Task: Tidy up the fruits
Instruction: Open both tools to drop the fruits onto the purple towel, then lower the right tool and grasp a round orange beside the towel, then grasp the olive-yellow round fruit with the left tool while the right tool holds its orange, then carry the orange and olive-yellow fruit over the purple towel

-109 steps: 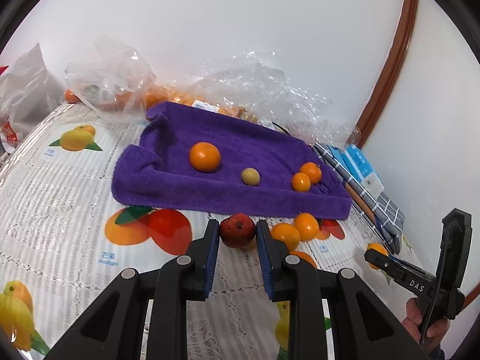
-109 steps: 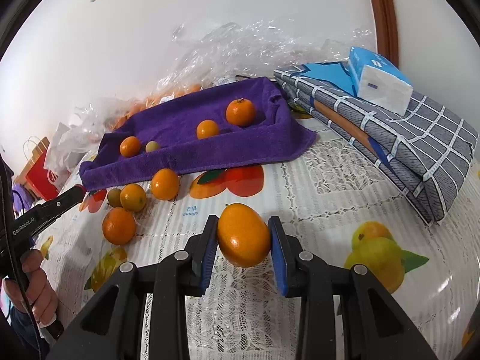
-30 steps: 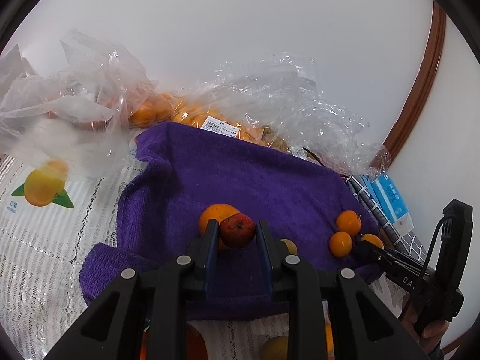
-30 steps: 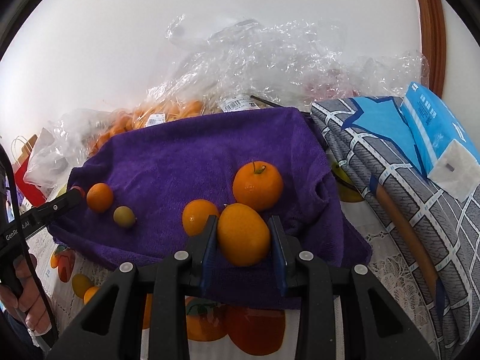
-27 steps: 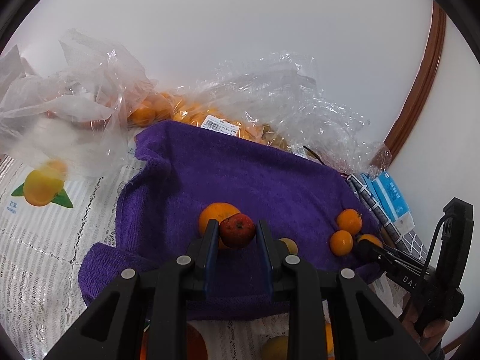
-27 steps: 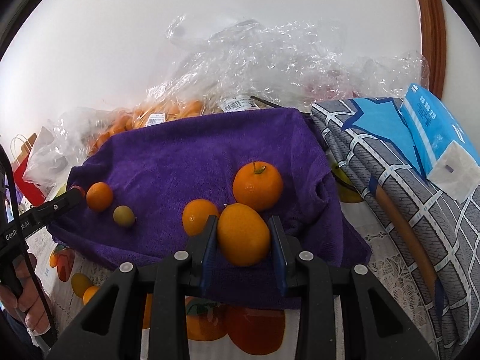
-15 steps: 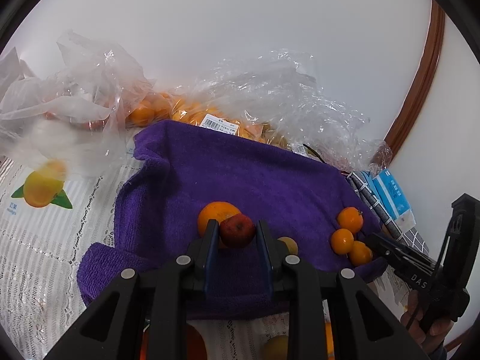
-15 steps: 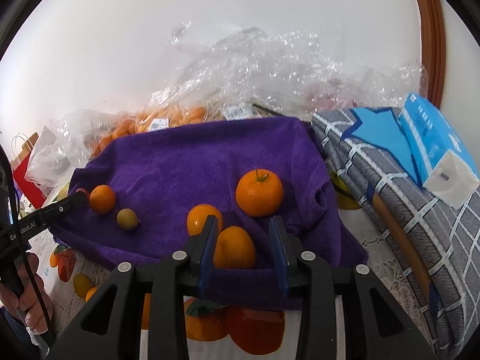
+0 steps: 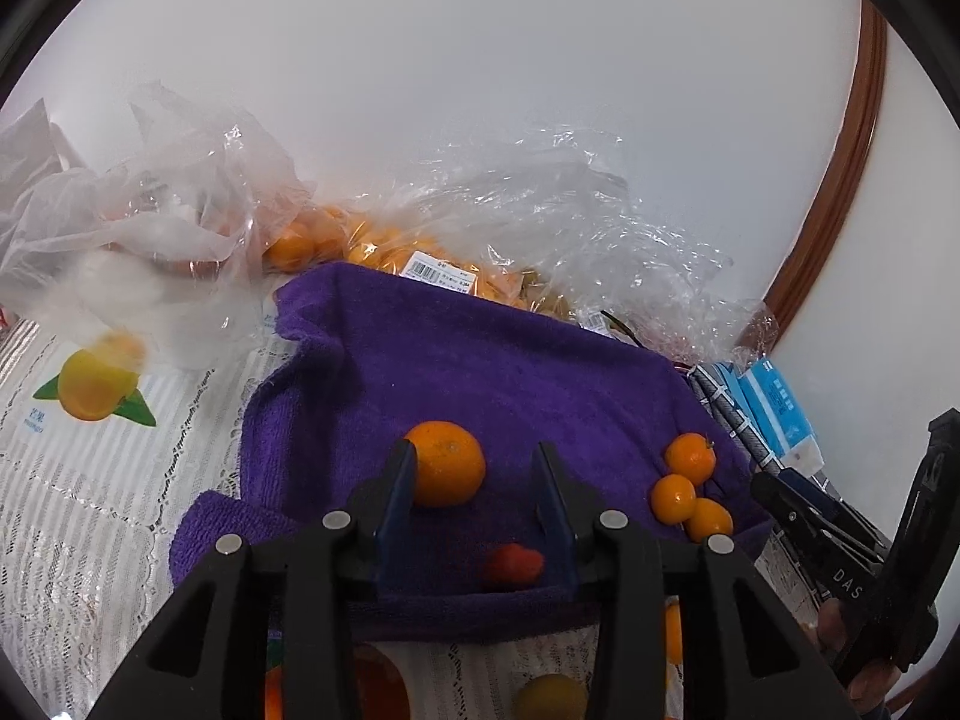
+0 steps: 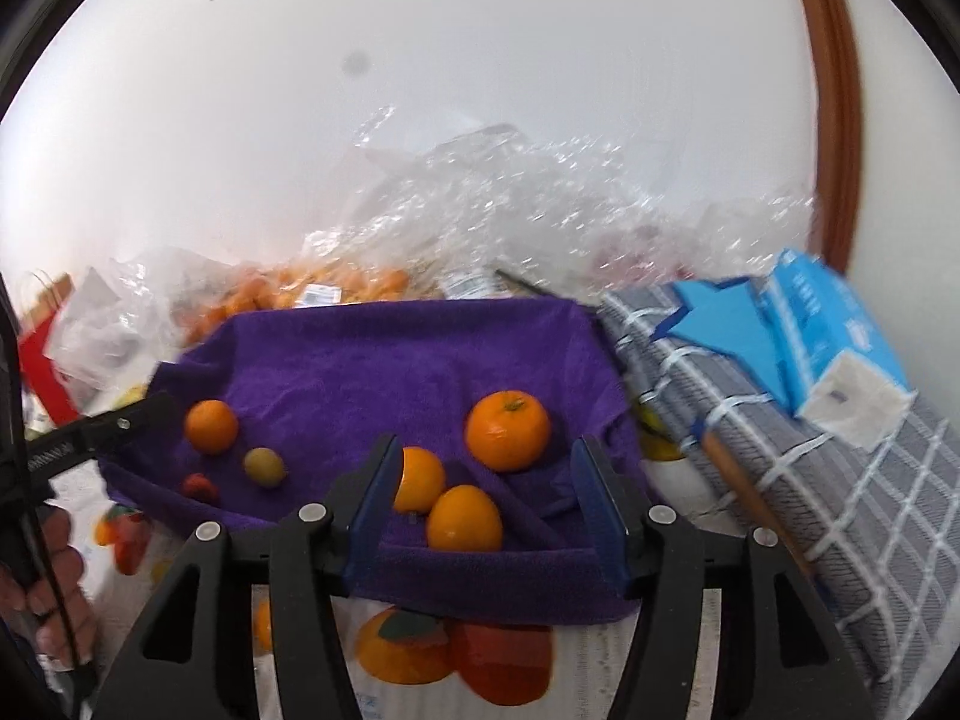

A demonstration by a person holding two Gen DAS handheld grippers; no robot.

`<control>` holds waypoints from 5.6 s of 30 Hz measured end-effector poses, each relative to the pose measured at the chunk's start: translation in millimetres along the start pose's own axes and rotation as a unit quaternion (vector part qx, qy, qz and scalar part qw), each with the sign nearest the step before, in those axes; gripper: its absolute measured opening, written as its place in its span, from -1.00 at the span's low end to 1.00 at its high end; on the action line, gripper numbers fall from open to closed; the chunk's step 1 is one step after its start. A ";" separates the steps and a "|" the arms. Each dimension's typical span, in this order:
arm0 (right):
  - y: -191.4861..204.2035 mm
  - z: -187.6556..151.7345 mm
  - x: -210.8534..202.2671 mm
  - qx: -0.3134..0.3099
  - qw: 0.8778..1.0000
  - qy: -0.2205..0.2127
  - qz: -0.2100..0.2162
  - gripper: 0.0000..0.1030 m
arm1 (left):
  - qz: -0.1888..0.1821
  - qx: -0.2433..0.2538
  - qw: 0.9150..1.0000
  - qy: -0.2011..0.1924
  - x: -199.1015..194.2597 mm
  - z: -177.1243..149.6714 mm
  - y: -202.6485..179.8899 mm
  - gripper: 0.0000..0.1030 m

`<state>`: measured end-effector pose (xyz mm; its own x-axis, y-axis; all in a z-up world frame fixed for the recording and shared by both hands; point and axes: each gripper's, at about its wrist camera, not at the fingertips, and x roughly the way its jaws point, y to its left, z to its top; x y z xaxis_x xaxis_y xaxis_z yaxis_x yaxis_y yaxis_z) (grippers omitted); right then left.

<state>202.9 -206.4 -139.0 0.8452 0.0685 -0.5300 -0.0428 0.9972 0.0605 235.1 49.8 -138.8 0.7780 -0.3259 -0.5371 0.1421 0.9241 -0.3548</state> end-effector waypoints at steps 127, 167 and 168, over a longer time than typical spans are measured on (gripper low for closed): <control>3.9 -61.4 -53.7 0.061 0.997 0.044 0.016 -0.37 | -0.022 0.032 0.999 0.023 -54.3 -56.3 -22.2 -0.47; 5.5 -59.4 -63.1 0.063 0.997 0.015 0.033 -0.37 | -0.011 0.026 1.000 0.010 -58.0 -54.4 -18.9 -0.47; 6.7 -59.3 -62.9 0.060 0.998 0.015 0.034 -0.37 | -0.010 0.026 1.000 0.012 -58.1 -54.4 -18.7 -0.47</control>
<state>117.8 -202.3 -155.4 0.8259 0.1389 -0.5464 -0.0346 0.9799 0.1967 154.0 40.6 -142.6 0.7602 -0.3488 -0.5482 0.1897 0.9261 -0.3262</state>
